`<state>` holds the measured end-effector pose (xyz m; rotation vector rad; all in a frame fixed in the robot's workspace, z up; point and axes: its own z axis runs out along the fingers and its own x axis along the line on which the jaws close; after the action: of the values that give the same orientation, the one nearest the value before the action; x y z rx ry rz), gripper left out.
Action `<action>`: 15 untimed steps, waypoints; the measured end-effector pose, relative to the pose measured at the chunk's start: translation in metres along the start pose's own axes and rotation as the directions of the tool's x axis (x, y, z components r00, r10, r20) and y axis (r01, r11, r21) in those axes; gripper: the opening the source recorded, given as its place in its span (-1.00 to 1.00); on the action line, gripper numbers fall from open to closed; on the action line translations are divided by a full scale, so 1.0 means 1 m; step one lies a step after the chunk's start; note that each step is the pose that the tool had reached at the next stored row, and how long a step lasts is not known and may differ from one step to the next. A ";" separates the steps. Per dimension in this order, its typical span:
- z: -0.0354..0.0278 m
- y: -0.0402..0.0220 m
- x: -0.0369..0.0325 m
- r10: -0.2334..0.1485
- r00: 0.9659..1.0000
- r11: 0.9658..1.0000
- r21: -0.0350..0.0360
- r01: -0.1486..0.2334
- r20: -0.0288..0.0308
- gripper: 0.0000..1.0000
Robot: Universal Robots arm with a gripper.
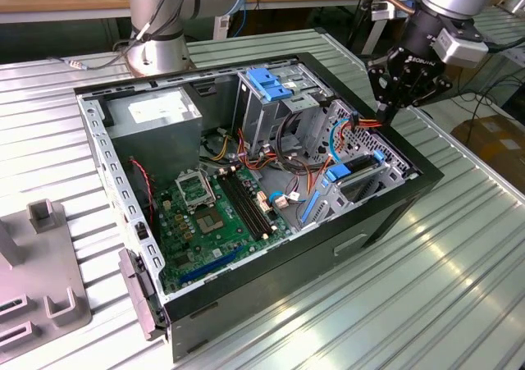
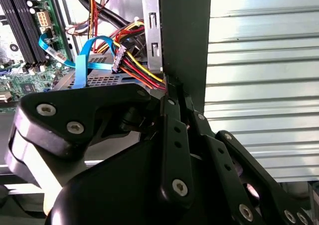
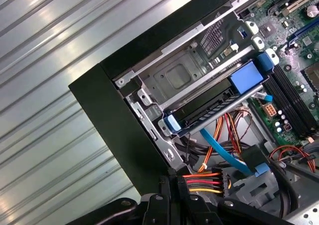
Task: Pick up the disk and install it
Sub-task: 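Insert the first disk wire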
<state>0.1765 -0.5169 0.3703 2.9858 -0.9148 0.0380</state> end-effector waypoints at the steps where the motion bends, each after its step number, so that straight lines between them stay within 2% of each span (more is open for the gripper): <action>1: 0.0000 0.0008 -0.0012 0.003 1.000 1.000 0.000 -0.003 0.000 -0.66; 5: -0.0001 0.0056 -0.0078 0.010 1.000 1.000 0.000 -0.010 0.000 -0.66; 9: -0.0002 0.0064 -0.0090 0.041 0.999 0.999 -0.001 -0.041 0.000 -0.66; 15: -0.0002 0.0065 -0.0091 0.106 0.994 0.994 -0.003 -0.106 0.001 -0.66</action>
<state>0.1653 -0.5171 0.3702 2.9317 -1.0721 0.0364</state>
